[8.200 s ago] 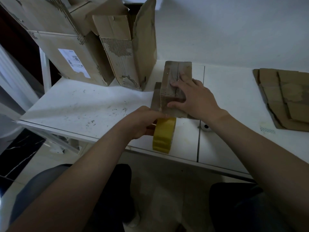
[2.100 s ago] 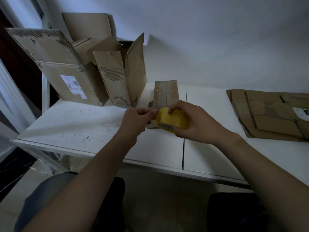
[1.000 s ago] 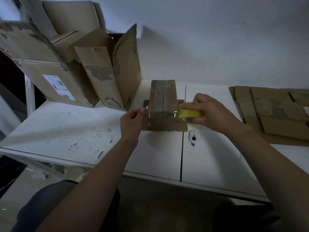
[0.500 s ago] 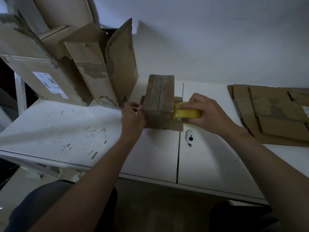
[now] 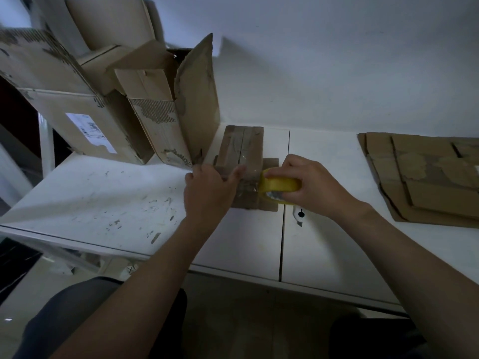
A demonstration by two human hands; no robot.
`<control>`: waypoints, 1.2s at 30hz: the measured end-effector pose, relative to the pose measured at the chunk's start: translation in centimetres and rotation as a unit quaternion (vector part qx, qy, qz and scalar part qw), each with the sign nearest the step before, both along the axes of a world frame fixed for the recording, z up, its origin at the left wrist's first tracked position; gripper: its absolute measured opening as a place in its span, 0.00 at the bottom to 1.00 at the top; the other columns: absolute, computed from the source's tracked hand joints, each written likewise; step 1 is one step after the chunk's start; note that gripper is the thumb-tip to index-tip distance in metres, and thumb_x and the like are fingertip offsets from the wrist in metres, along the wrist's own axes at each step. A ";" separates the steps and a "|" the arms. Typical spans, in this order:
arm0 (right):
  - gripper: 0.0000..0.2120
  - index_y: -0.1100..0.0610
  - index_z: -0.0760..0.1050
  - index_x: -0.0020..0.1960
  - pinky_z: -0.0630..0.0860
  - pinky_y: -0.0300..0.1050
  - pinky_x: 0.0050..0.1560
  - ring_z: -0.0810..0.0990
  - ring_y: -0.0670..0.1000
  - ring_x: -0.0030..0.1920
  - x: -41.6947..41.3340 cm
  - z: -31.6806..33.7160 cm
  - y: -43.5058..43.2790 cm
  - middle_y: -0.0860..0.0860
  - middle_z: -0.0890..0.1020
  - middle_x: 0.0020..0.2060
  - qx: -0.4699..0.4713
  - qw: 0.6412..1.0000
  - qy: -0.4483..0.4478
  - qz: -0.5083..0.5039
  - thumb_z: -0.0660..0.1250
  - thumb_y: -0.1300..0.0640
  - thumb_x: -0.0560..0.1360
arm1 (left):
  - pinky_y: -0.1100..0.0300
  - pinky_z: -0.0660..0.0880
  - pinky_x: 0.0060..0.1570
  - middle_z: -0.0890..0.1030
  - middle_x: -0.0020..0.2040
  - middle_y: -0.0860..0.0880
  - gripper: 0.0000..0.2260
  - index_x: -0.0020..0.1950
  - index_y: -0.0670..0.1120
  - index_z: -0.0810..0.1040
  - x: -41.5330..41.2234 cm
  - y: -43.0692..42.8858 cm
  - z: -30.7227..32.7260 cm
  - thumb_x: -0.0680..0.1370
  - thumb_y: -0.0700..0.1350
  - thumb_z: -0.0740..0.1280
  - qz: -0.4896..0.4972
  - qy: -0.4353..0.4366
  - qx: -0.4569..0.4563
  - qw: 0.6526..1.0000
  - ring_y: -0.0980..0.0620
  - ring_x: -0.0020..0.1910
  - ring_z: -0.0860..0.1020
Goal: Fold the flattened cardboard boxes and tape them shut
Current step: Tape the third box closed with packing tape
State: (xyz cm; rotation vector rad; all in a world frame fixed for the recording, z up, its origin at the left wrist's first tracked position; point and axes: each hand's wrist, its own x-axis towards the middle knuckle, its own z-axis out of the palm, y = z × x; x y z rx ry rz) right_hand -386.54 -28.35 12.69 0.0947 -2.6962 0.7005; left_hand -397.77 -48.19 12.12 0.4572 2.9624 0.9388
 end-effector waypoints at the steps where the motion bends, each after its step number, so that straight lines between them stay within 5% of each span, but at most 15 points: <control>1: 0.23 0.45 0.80 0.64 0.65 0.31 0.43 0.72 0.44 0.45 0.0 0.0 -0.2 0.43 0.71 0.45 0.001 1.000 0.004 -0.002 0.79 0.53 0.70 | 0.44 0.76 0.56 0.74 0.56 0.44 0.43 0.60 0.42 0.72 0.4 0.6 0.2 0.67 0.79 0.57 0.009 -0.010 -0.007 1.000 0.44 0.58 0.73; 7: 0.23 0.47 0.81 0.62 0.64 0.25 0.46 0.71 0.35 0.47 0.0 -0.8 -0.4 0.31 0.69 0.45 -0.017 0.999 0.032 -0.008 0.80 0.58 0.69 | 0.42 0.78 0.52 0.74 0.53 0.46 0.43 0.60 0.45 0.67 0.3 2.3 -0.5 0.61 0.76 0.70 0.085 -0.059 0.109 0.989 0.43 0.54 0.76; 11: 0.24 0.48 0.82 0.63 0.66 0.25 0.46 0.73 0.39 0.46 -0.1 -1.3 0.3 0.37 0.72 0.45 -0.036 0.999 0.033 -0.005 0.80 0.60 0.68 | 0.57 0.73 0.41 0.79 0.45 0.51 0.28 0.51 0.46 0.77 -1.9 1.0 -0.2 0.69 0.69 0.71 0.074 -0.080 0.122 0.987 0.51 0.43 0.77; 14: 0.25 0.47 0.81 0.64 0.66 0.26 0.46 0.73 0.41 0.47 -0.3 -1.2 0.6 0.43 0.73 0.46 -0.026 0.999 0.026 -0.003 0.80 0.60 0.69 | 0.57 0.75 0.42 0.82 0.38 0.50 0.21 0.44 0.46 0.82 -3.1 -0.4 -0.2 0.74 0.64 0.70 0.046 -0.089 0.178 0.979 0.52 0.38 0.80; 17: 0.25 0.46 0.80 0.64 0.66 0.26 0.46 0.72 0.41 0.47 -0.4 -1.0 0.7 0.42 0.73 0.47 -0.020 1.000 0.018 0.000 0.80 0.58 0.69 | 0.58 0.73 0.41 0.80 0.35 0.48 0.19 0.42 0.43 0.81 -3.0 -0.8 -0.3 0.82 0.57 0.64 0.028 -0.002 0.122 0.992 0.52 0.33 0.77; 19: 0.25 0.45 0.80 0.64 0.65 0.26 0.46 0.72 0.42 0.47 -0.4 -1.0 0.7 0.43 0.73 0.47 -0.011 1.000 0.014 -0.001 0.80 0.57 0.70 | 0.56 0.74 0.45 0.80 0.39 0.47 0.17 0.47 0.43 0.80 -2.8 -0.6 -0.4 0.84 0.53 0.59 0.019 0.056 0.066 0.996 0.49 0.38 0.79; 22: 0.24 0.46 0.80 0.64 0.65 0.30 0.44 0.73 0.44 0.45 -0.4 -0.9 0.5 0.45 0.73 0.46 0.004 1.000 0.012 0.000 0.80 0.55 0.70 | 0.50 0.75 0.55 0.79 0.59 0.41 0.14 0.66 0.41 0.75 -2.8 0.3 -0.2 0.85 0.47 0.57 -0.035 0.140 0.008 0.990 0.41 0.56 0.79; 26: 0.23 0.46 0.80 0.64 0.66 0.30 0.43 0.73 0.45 0.45 -0.4 -1.0 0.4 0.45 0.74 0.46 0.005 1.000 0.011 -0.003 0.79 0.56 0.70 | 0.41 0.64 0.73 0.65 0.78 0.42 0.26 0.78 0.42 0.61 -2.9 2.1 -0.4 0.85 0.56 0.49 -0.215 0.139 -0.061 0.965 0.43 0.78 0.61; 29: 0.23 0.47 0.80 0.64 0.68 0.34 0.43 0.73 0.46 0.45 -0.6 -1.0 0.3 0.45 0.73 0.45 0.003 1.000 0.002 -0.009 0.79 0.56 0.70 | 0.41 0.56 0.77 0.56 0.81 0.45 0.37 0.80 0.42 0.56 -3.0 2.4 -1.0 0.81 0.64 0.36 -0.232 0.160 -0.141 0.949 0.49 0.81 0.48; 36: 0.21 0.47 0.81 0.63 0.61 0.32 0.42 0.70 0.48 0.45 -1.5 -1.7 0.5 0.44 0.70 0.45 0.070 0.997 -0.011 -0.019 0.78 0.55 0.71 | 0.44 0.55 0.78 0.52 0.82 0.46 0.41 0.81 0.42 0.52 -2.8 2.7 -0.8 0.78 0.70 0.38 -0.214 0.134 -0.149 0.956 0.51 0.81 0.46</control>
